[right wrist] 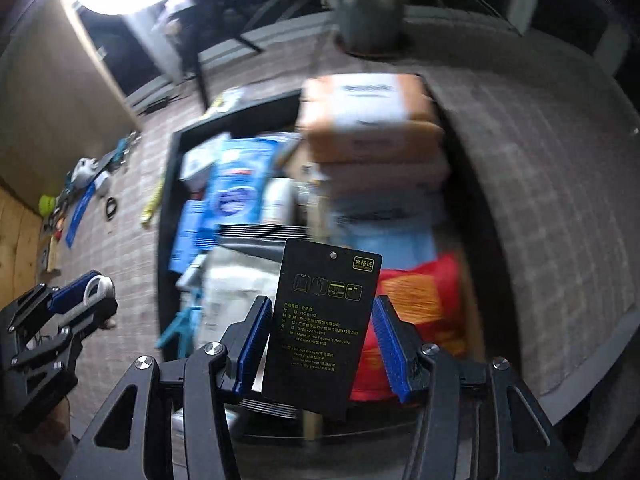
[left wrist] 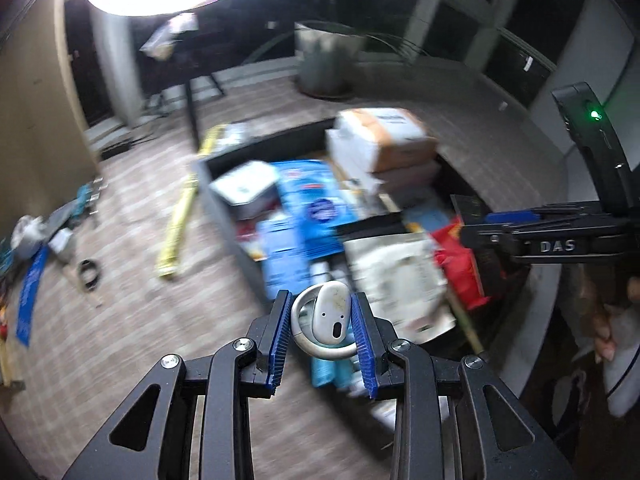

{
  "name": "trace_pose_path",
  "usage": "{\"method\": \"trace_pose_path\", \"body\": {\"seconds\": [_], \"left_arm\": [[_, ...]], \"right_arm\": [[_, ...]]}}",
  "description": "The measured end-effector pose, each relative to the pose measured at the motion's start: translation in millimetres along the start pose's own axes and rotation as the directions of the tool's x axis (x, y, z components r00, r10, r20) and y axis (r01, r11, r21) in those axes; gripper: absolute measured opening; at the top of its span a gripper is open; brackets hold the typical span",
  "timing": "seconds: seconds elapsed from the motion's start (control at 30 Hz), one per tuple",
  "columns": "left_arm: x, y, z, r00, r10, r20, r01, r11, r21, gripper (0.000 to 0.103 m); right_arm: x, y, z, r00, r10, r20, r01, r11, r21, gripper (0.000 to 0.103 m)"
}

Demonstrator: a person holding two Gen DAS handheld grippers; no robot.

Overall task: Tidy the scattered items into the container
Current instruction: 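Carry the earphone and black card over the tray and open both tools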

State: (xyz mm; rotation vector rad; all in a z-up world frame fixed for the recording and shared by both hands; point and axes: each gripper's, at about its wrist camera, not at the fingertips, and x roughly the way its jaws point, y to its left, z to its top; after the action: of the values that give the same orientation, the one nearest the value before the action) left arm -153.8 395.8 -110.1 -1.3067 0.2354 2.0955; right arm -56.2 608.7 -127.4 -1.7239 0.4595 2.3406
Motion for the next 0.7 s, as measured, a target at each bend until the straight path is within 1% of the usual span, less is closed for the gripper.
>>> {"method": "trace_pose_path", "body": {"seconds": [0.1,0.2,0.43,0.53,0.57,0.6,0.63,0.67,0.7], "left_arm": [[16,-22,7,1.0,-0.01,-0.018,0.01,1.0,0.011,0.032],[27,-33,14,1.0,-0.011,-0.023,0.011,1.0,0.016,0.032],[40,-44,35,0.999,0.037,-0.005,-0.037,0.999,0.022,0.032],[44,-42,42,0.999,0.039,0.005,-0.039,0.999,0.015,0.033],[44,-41,44,0.999,0.033,0.005,-0.033,0.999,0.014,0.038],[45,-40,45,1.0,0.031,-0.004,-0.031,0.999,0.01,0.052],[45,-38,46,1.0,0.031,-0.003,-0.031,1.0,0.004,0.058],[42,-37,46,0.999,0.032,0.01,-0.032,0.999,-0.005,0.063],[40,-34,46,0.999,0.037,0.019,-0.036,0.999,-0.01,0.063]], "right_arm": [[0,-19,0,1.0,0.008,0.002,-0.008,1.0,0.018,0.048],[2,-25,3,1.0,0.024,0.001,-0.024,1.0,0.005,0.048],[9,-16,12,0.998,0.06,-0.003,-0.06,0.997,-0.044,0.048],[10,-12,16,0.999,0.051,-0.005,-0.051,0.997,-0.058,0.05],[10,-11,18,0.999,0.048,-0.012,-0.048,0.997,-0.059,0.054],[10,-12,19,0.999,0.05,-0.012,-0.05,0.997,-0.055,0.057],[9,-13,19,0.998,0.056,-0.009,-0.056,0.997,-0.048,0.061],[8,-15,20,0.998,0.064,-0.005,-0.064,0.997,-0.038,0.062],[6,-16,20,0.997,0.071,-0.003,-0.071,0.997,-0.028,0.062]]}}
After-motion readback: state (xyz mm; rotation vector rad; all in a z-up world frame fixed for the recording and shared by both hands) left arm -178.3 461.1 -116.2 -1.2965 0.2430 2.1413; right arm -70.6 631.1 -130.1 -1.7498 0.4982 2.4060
